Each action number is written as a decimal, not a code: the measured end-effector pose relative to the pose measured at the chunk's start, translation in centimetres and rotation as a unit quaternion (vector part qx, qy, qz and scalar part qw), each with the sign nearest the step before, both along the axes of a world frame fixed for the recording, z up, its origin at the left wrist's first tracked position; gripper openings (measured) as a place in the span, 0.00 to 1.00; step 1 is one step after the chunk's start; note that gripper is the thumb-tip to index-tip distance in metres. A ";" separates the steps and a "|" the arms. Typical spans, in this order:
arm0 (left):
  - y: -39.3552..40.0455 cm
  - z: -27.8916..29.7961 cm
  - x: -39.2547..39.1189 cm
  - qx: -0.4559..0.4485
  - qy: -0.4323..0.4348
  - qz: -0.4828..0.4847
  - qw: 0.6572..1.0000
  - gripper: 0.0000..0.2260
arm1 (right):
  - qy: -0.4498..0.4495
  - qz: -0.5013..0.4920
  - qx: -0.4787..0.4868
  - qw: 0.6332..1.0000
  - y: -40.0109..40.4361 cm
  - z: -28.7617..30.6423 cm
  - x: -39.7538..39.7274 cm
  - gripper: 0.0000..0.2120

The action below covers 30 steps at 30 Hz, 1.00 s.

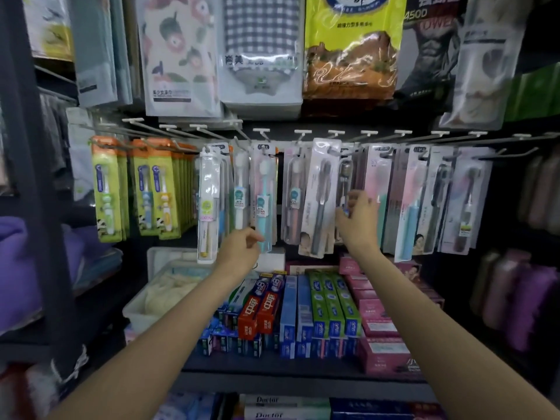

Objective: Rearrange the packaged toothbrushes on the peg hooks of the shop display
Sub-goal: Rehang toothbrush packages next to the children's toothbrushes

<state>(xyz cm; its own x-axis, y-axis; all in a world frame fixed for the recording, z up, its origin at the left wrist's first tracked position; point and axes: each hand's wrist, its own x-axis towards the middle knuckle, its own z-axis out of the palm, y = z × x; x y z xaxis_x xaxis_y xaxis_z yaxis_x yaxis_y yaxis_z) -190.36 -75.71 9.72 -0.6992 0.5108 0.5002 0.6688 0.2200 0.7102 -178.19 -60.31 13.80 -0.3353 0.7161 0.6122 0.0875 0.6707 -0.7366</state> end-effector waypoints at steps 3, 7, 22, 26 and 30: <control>-1.2 -1.7 -1.2 0.015 -0.004 0.034 0.999 0.09 | 0.025 0.009 0.136 0.990 -2.2 -0.4 -0.8 0.15; -4.1 -5.2 -3.8 0.014 -0.040 0.069 0.997 0.09 | -0.053 0.109 0.259 0.958 -5.5 -3.9 -3.3 0.12; -17.0 -11.2 -15.3 -0.032 -0.012 0.129 0.991 0.09 | -0.355 0.110 0.247 0.895 -14.8 -16.2 -24.8 0.30; -18.2 -11.4 -17.1 -0.056 -0.022 0.086 0.994 0.10 | -0.357 0.065 0.332 0.870 -16.0 -16.0 -25.9 0.20; -17.5 -10.6 -17.4 -0.050 -0.081 -0.034 0.995 0.17 | -0.171 0.216 0.327 0.904 -19.0 -13.9 -22.9 0.11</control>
<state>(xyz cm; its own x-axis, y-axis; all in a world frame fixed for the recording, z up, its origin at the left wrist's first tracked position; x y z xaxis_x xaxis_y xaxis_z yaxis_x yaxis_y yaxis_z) -207.76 -93.18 -0.84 -0.7291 0.6007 0.3278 0.5627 0.2535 0.7868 -201.06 -79.28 -0.11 -0.7465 -0.0038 0.6654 -0.1387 0.9789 -0.1499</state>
